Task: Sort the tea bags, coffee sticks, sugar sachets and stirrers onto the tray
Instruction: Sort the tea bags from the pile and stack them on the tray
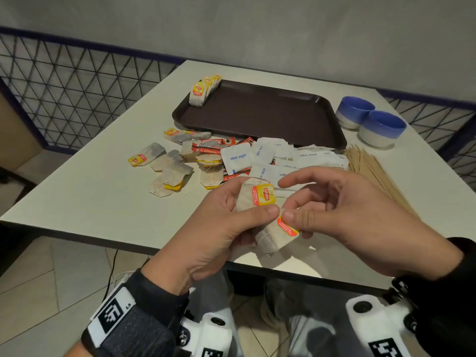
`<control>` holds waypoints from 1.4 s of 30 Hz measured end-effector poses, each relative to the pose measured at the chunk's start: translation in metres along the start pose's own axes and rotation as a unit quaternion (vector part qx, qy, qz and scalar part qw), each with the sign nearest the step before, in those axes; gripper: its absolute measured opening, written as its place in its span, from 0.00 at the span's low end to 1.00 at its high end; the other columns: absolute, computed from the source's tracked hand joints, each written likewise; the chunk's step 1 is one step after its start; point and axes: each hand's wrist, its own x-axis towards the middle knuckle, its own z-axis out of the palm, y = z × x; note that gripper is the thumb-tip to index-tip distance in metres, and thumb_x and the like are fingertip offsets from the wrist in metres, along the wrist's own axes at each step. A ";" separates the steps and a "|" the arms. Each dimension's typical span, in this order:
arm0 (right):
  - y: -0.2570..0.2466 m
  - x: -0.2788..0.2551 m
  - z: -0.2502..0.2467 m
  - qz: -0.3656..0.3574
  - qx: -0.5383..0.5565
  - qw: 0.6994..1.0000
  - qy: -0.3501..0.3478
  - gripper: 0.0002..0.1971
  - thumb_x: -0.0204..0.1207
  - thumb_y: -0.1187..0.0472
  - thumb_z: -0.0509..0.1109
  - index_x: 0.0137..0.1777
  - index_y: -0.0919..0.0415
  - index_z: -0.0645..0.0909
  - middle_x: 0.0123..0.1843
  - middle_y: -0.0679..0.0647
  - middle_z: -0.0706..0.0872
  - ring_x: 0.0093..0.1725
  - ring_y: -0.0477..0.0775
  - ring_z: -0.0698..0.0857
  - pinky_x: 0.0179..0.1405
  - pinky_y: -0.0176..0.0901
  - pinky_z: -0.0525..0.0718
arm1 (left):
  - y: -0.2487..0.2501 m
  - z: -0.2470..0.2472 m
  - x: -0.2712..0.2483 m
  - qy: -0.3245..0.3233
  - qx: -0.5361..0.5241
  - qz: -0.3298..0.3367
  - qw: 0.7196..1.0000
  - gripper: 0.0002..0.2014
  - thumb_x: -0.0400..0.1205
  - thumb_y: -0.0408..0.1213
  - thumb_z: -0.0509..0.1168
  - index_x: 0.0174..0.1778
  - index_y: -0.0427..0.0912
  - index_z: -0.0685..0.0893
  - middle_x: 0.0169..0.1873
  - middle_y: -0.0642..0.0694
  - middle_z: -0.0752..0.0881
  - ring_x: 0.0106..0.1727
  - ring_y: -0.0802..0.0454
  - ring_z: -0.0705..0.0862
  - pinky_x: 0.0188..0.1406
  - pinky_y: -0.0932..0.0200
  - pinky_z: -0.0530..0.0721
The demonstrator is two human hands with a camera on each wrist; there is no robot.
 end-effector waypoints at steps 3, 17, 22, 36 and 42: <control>0.001 0.000 0.001 0.004 -0.004 1.000 0.003 0.19 0.68 0.66 0.82 0.59 0.57 0.86 0.38 0.61 0.90 0.32 0.51 0.84 0.34 0.40 0.82 | 0.000 0.000 -0.001 -0.003 -0.003 0.003 1.000 0.25 0.75 0.28 0.78 0.69 0.39 0.84 0.53 0.38 0.93 0.48 0.46 0.93 0.41 0.55 0.92; 0.006 0.002 -0.004 0.025 -0.005 0.999 0.032 0.04 0.70 0.68 0.80 0.40 0.71 0.90 0.32 0.65 0.86 0.29 0.53 0.84 0.28 0.44 0.81 | -0.002 0.002 0.002 0.043 -0.035 0.030 0.998 0.27 0.75 0.23 0.75 0.71 0.37 0.82 0.58 0.35 0.93 0.54 0.41 0.94 0.50 0.49 0.93; 0.002 0.002 -0.007 0.016 -0.006 0.998 0.053 0.03 0.72 0.68 0.79 0.40 0.69 0.90 0.35 0.65 0.88 0.32 0.55 0.82 0.32 0.48 0.79 | -0.001 -0.003 0.006 0.121 -0.064 0.063 0.989 0.24 0.70 0.29 0.77 0.63 0.34 0.85 0.47 0.33 0.93 0.40 0.46 0.92 0.43 0.54 0.94; -0.001 0.008 0.001 0.041 0.021 0.999 0.021 0.03 0.77 0.67 0.76 0.45 0.68 0.87 0.52 0.76 0.89 0.39 0.56 0.85 0.47 0.53 0.88 | -0.013 -0.007 0.005 0.078 0.069 0.069 0.992 0.38 0.63 0.24 0.84 0.70 0.44 0.82 0.52 0.35 0.94 0.54 0.40 0.93 0.59 0.42 0.89; 0.001 0.009 0.001 0.020 -0.011 0.999 0.028 0.04 0.77 0.67 0.76 0.45 0.70 0.88 0.39 0.68 0.89 0.34 0.54 0.88 0.40 0.45 0.90 | -0.014 -0.008 0.005 0.085 0.091 0.070 0.990 0.34 0.58 0.37 0.88 0.61 0.55 0.88 0.52 0.42 0.94 0.51 0.45 0.93 0.49 0.48 0.89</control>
